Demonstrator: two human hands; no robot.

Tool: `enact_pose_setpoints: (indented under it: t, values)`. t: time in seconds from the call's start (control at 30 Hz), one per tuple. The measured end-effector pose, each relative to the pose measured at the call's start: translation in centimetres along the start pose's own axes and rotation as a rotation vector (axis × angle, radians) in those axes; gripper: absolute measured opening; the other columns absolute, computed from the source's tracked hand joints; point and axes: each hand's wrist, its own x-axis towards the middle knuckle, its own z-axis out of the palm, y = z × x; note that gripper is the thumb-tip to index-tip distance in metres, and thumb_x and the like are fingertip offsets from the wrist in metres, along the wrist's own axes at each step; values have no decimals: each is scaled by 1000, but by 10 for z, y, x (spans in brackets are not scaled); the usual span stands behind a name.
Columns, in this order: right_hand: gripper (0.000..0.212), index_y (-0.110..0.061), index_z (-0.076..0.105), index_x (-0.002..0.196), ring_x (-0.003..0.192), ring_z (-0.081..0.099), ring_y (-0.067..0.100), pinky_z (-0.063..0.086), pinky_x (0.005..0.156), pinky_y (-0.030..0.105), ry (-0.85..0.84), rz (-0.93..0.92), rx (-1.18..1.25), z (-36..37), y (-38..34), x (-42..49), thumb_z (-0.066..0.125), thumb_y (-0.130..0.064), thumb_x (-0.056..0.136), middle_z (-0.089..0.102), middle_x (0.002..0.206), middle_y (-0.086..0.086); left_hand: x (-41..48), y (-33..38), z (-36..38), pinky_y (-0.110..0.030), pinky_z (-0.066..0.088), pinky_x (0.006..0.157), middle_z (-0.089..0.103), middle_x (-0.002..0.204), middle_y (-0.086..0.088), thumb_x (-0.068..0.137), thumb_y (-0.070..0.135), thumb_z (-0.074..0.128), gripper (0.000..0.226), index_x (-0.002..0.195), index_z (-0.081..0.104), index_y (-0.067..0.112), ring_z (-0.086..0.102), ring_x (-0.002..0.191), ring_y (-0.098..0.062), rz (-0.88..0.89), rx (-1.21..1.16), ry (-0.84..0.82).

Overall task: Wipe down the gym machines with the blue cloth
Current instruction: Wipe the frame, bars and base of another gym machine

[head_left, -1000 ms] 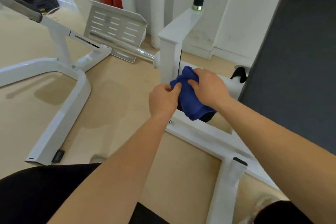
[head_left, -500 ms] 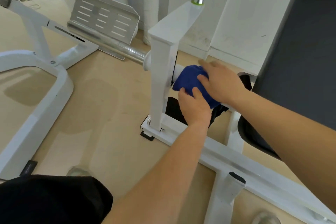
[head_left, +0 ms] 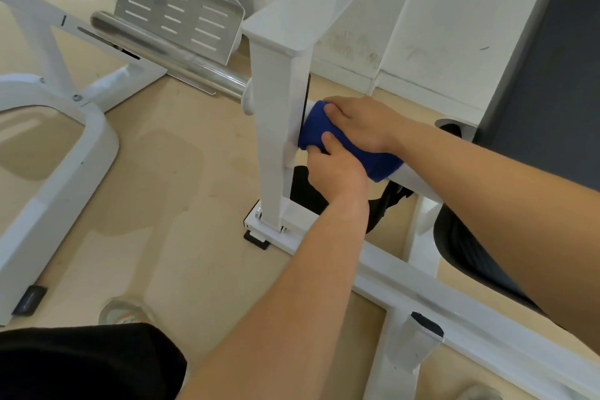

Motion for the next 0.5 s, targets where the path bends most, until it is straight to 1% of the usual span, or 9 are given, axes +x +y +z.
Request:
enact_pose_setpoints:
  t: [0.07,0.17,0.2,0.27,0.33,0.37,0.4,0.47,0.5]
  values:
    - [47,-18,44,144,105,56,25,41,94,38,-43,0,-30,-4,5,-7,22,-41,109,62,127,9,-6,-3,0,-10,43,53,64,93,5,104,37,41,33,118,60,14,62,78,-5,22,47,-23]
    - [48,-20,41,146,106,55,24,35,90,33,-128,48,-76,-15,17,-23,23,-43,108,60,132,9,-23,-11,3,-12,44,55,67,95,1,104,37,43,32,116,60,13,63,78,-5,5,82,-79]
    - [47,-21,42,146,106,55,24,34,90,32,-154,65,-99,-19,22,-31,24,-43,108,60,132,8,-32,-16,5,-10,45,54,67,92,3,103,37,44,30,115,60,14,63,76,-3,5,88,-113]
    - [42,-21,44,139,98,53,20,33,88,32,-190,84,-143,-23,32,-47,25,-41,108,62,126,7,-52,-28,6,-7,45,56,66,87,10,103,36,46,25,115,59,18,64,72,1,4,94,-200]
    - [33,-21,47,127,94,54,20,33,86,33,-202,96,-159,-22,39,-57,26,-38,108,64,120,7,-63,-37,6,-13,50,65,67,89,11,103,37,45,25,118,58,21,65,78,-2,-1,91,-273]
    - [32,-21,47,127,97,56,22,35,86,34,-201,104,-149,-21,40,-58,27,-37,108,64,122,8,-63,-37,5,-17,50,67,67,90,9,103,38,44,27,117,57,20,65,81,-5,-6,82,-290]
    - [37,-19,45,134,106,57,25,37,90,35,-193,114,-125,-20,40,-58,26,-37,108,61,129,10,-58,-34,4,-18,50,66,67,91,7,104,39,42,29,116,58,17,65,81,-6,-10,64,-284]
    - [48,-19,32,152,128,49,29,34,103,37,-161,138,-66,-16,36,-52,25,-38,108,50,147,8,-44,-25,3,-14,47,61,65,91,6,104,38,40,34,116,58,12,64,80,-5,-11,29,-233]
    - [51,-19,27,155,134,45,29,31,107,37,-146,134,-40,-13,33,-48,25,-39,108,45,152,7,-36,-20,1,-12,46,59,65,91,7,105,38,40,35,119,58,12,63,79,-4,-5,18,-204]
